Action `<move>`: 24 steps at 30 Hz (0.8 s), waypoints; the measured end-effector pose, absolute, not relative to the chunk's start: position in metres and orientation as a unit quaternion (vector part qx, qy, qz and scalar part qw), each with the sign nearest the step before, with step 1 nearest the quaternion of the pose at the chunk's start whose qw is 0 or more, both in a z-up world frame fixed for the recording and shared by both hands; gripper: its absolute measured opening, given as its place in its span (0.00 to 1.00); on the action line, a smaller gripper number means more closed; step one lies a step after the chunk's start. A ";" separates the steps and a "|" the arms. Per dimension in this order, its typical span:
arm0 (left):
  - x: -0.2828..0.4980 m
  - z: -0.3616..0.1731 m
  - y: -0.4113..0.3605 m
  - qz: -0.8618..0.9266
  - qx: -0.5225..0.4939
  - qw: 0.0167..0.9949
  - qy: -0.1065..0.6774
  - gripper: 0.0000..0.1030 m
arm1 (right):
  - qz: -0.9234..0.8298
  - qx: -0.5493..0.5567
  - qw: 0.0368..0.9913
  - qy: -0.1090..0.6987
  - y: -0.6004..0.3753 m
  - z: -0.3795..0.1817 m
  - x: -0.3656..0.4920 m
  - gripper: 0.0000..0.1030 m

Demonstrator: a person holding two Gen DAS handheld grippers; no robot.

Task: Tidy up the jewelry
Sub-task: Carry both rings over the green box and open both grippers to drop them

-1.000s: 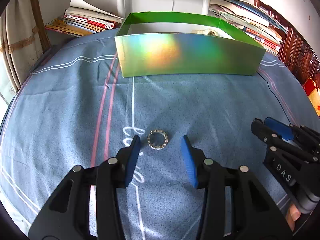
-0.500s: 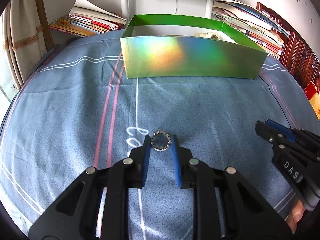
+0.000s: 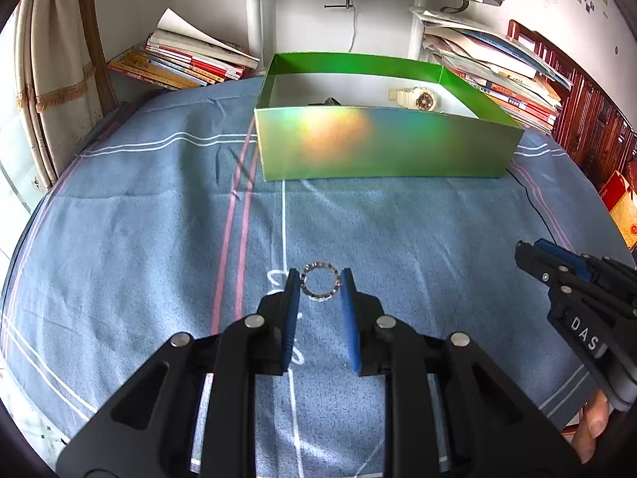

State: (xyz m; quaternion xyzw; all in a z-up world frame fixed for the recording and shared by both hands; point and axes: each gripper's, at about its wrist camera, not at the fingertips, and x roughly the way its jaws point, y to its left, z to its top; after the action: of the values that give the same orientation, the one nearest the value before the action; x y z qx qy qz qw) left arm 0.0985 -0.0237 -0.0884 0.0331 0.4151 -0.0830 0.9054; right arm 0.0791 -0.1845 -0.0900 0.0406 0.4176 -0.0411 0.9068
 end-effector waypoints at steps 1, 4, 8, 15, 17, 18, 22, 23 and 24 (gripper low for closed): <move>0.098 -0.090 -0.024 -0.084 0.034 0.904 0.417 0.20 | -0.040 0.041 0.905 0.422 -0.184 -0.093 0.080 0.19; 0.098 -0.092 -0.026 -0.086 0.036 0.903 0.419 0.20 | -0.039 0.042 0.903 0.427 -0.183 -0.096 0.080 0.19; 0.097 -0.088 -0.027 -0.087 0.036 0.906 0.413 0.20 | -0.039 0.040 0.907 0.417 -0.185 -0.088 0.081 0.19; 0.111 -0.048 -0.024 -0.099 0.024 0.922 0.372 0.20 | -0.030 0.047 0.929 0.367 -0.194 -0.039 0.097 0.19; 0.123 -0.025 -0.025 -0.100 0.023 0.932 0.349 0.20 | -0.035 0.044 0.940 0.338 -0.199 -0.012 0.110 0.19; 0.131 -0.012 -0.025 -0.096 0.023 0.937 0.334 0.20 | -0.034 0.043 0.944 0.327 -0.200 -0.001 0.118 0.19; 0.173 0.022 -0.030 -0.089 0.015 0.948 0.306 0.20 | -0.019 0.050 0.943 0.330 -0.208 0.025 0.163 0.19; 0.185 0.024 -0.032 -0.085 0.016 0.947 0.309 0.20 | -0.017 0.050 0.939 0.339 -0.209 0.024 0.178 0.19; 0.201 0.023 -0.036 -0.084 0.017 0.944 0.319 0.20 | -0.019 0.052 0.936 0.347 -0.210 0.019 0.193 0.19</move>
State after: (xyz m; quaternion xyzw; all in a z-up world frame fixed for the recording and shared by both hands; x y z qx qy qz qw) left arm 0.2015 -0.0359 0.0226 0.0169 0.3193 -0.0835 0.9438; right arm 0.1928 -0.2104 0.0187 0.0519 0.3470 -0.0193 0.9362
